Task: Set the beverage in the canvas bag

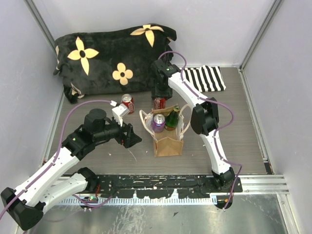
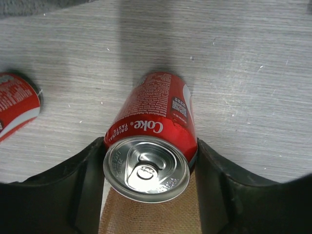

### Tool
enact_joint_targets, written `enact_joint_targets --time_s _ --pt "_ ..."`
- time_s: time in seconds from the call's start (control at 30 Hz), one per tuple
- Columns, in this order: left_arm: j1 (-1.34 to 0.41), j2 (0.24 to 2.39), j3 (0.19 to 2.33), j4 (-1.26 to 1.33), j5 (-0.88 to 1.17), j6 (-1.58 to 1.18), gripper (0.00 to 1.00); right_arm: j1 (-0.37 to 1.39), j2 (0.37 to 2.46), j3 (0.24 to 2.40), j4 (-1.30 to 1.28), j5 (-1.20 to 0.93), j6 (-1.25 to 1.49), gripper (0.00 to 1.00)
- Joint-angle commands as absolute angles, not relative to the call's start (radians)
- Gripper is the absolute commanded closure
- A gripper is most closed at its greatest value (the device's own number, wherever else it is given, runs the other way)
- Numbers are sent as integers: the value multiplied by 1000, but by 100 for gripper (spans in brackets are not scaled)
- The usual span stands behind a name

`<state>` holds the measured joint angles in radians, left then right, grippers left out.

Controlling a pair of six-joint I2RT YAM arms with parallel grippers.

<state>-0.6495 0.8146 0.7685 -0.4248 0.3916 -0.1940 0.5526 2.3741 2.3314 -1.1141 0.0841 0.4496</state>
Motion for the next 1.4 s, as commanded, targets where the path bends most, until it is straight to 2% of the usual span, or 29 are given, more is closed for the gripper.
enact_joint_targets --time_s 0.0,0.07,0.1,0.2,0.5,0.8,1.0,1.2,1.37 --pt "-645 801 799 -422 407 -184 13 560 2319 2318 -1079 124 443 62" --pt "-644 801 799 -423 407 -184 13 560 2294 2315 -1083 133 445 81" --pt "-643 800 798 -423 407 -184 13 560 2283 2316 -1086 138 446 87" --pt "-643 801 798 -425 402 -184 13 561 2242 2345 -1108 152 449 95" --pt "-640 806 787 -418 412 -185 13 586 2043 2394 -1140 119 485 99" --pt "-640 820 787 -405 425 -185 13 739 1878 2320 -1253 178 542 99" --pt "-639 826 785 -404 426 -185 13 827 1746 2145 -1305 244 641 99" --pt "-639 837 782 -387 433 -190 13 835 1600 1883 -1254 271 701 99" --pt "-639 854 787 -373 440 -191 13 834 1562 1755 -1220 280 712 99"
